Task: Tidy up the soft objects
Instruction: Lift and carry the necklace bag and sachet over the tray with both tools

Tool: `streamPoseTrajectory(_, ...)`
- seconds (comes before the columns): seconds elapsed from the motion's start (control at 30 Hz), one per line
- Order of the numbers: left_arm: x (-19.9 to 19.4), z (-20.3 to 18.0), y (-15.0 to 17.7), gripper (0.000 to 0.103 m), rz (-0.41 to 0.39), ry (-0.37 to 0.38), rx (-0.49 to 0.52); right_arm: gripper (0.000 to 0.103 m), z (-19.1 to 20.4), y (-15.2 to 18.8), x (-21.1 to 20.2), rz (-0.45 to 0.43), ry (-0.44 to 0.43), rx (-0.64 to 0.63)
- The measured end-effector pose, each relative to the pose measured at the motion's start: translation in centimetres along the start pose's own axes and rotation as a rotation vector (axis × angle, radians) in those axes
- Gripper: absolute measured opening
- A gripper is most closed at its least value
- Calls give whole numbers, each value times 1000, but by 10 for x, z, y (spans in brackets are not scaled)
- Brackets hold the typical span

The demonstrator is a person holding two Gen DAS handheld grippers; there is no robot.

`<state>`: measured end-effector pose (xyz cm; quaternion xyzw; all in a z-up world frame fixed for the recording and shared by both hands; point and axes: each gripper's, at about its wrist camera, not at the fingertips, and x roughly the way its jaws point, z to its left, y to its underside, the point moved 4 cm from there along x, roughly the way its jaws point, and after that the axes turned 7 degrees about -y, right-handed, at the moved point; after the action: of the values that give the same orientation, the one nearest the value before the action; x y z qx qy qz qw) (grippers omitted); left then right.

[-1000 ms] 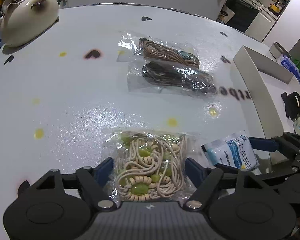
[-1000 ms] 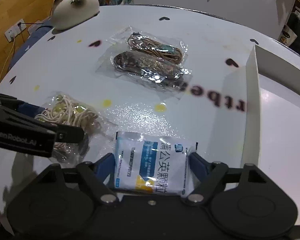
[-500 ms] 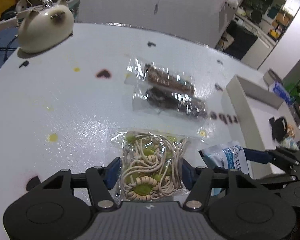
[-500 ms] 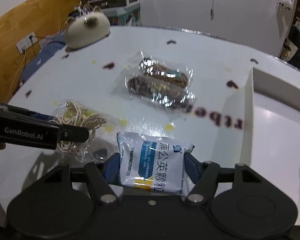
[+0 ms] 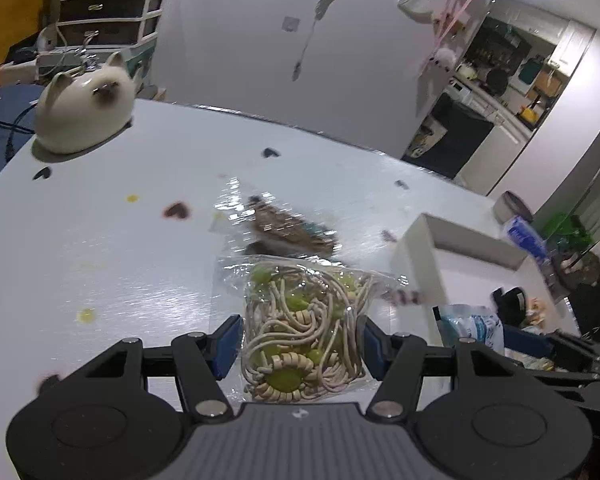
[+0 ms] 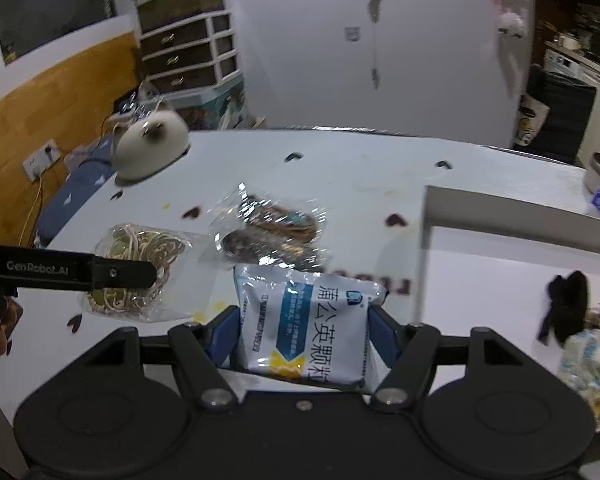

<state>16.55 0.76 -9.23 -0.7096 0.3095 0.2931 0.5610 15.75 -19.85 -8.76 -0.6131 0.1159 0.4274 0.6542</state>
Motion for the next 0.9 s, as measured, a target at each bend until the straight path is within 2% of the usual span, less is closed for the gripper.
streamPoseTrajectory(0.2, -6, -46, 1, 61, -12, 49, 17, 70, -37, 2, -29, -43, 26, 56)
streamPoseTrajectory(0.53, 7, -130, 19, 61, 24, 91, 46, 70, -113, 15, -65, -56, 41, 143)
streamPoseTrajectory(0.73, 12, -160, 24, 61, 38, 67, 46, 70, -160, 27, -59, -38, -38, 263)
streamPoseTrajectory(0.9, 19, -172, 29, 61, 61, 43, 28, 70, -186, 38, -36, 21, -110, 337)
